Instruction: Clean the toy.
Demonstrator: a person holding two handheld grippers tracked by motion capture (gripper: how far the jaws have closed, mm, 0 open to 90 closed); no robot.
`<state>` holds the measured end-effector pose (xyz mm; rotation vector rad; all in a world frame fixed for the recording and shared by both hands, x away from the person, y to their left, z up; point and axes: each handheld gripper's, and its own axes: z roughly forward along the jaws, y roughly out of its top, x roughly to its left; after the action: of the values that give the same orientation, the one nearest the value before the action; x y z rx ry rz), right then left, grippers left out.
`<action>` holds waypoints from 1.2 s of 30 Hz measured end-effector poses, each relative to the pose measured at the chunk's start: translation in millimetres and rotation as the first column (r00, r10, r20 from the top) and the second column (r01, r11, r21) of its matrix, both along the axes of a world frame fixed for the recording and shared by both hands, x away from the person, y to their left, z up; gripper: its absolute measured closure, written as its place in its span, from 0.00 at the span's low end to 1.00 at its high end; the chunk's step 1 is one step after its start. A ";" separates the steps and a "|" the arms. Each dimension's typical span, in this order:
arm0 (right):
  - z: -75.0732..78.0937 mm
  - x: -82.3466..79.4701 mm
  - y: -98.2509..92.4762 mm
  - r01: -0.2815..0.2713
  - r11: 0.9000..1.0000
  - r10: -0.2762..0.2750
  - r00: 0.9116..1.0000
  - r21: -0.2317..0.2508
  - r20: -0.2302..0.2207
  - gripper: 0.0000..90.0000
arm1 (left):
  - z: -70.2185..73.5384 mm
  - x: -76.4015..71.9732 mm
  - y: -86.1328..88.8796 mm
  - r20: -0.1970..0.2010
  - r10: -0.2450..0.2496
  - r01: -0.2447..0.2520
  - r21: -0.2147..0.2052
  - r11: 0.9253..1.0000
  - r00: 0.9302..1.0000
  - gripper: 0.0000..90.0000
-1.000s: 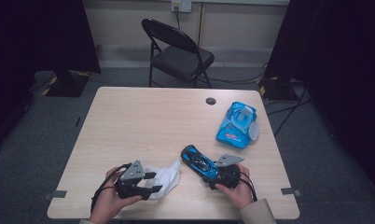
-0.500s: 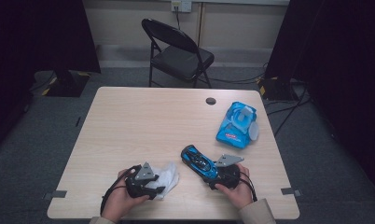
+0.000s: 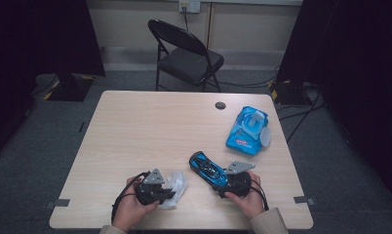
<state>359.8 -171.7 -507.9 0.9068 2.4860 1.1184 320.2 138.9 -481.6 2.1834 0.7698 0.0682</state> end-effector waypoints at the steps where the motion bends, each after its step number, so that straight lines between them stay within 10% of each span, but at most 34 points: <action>1: 0.0 0.0 0.0 0.000 1.000 0.000 1.000 0.000 0.000 0.28 | 2.9 0.4 -3.0 0.004 0.001 0.000 -0.019 1.000 1.000 0.96; 15: 0.0 0.0 0.0 0.000 1.000 0.000 1.000 0.000 0.000 0.28 | 35.9 32.2 -74.5 0.071 -0.054 0.060 -0.086 0.994 0.996 0.96; 26: 0.0 -0.2 0.0 0.000 1.000 0.000 1.000 -0.001 0.003 0.29 | 10.5 46.9 -133.7 0.059 -0.092 0.093 -0.015 0.996 0.994 0.95; 36: 0.0 -0.7 0.0 0.000 1.000 0.000 1.000 -0.002 0.005 0.29 | 0.5 48.4 -138.9 0.079 -0.110 0.110 -0.005 0.994 0.991 0.95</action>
<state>359.1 -171.6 -507.9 0.9025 2.4831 1.1160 368.6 0.0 -481.2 2.1961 0.6034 0.0934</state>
